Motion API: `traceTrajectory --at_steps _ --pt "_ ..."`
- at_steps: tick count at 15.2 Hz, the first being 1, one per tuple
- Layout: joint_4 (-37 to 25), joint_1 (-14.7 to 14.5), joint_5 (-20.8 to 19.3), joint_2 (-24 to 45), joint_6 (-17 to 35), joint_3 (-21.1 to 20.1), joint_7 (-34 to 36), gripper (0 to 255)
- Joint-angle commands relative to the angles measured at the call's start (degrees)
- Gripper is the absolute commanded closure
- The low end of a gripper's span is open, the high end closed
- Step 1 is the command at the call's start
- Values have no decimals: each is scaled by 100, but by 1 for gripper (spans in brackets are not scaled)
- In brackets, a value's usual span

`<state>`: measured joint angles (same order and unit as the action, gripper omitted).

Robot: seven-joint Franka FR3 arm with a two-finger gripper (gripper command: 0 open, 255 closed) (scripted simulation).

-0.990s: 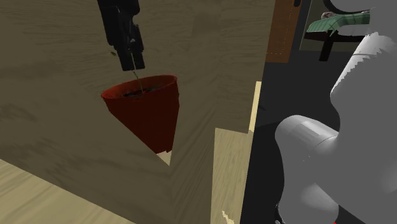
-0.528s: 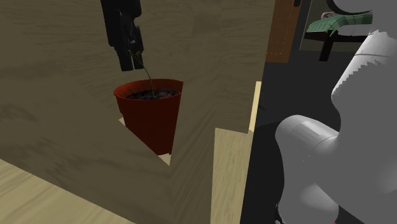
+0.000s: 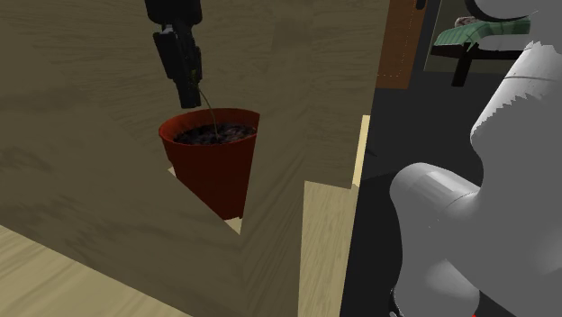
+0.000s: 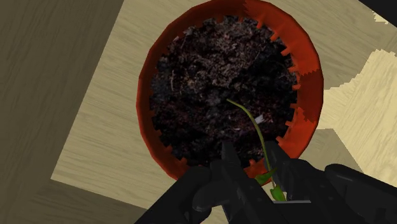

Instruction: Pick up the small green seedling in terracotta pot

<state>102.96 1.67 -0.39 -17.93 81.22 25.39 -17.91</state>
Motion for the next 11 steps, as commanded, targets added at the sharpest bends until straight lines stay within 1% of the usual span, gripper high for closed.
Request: traceTrajectory --at_steps 1,3,11 --pt "-22 11 5 -37 12 11 1 255" --pt "-103 10 17 2 -35 25 -17 255" --pt "-1014 -31 123 289 -684 81 -44 255"
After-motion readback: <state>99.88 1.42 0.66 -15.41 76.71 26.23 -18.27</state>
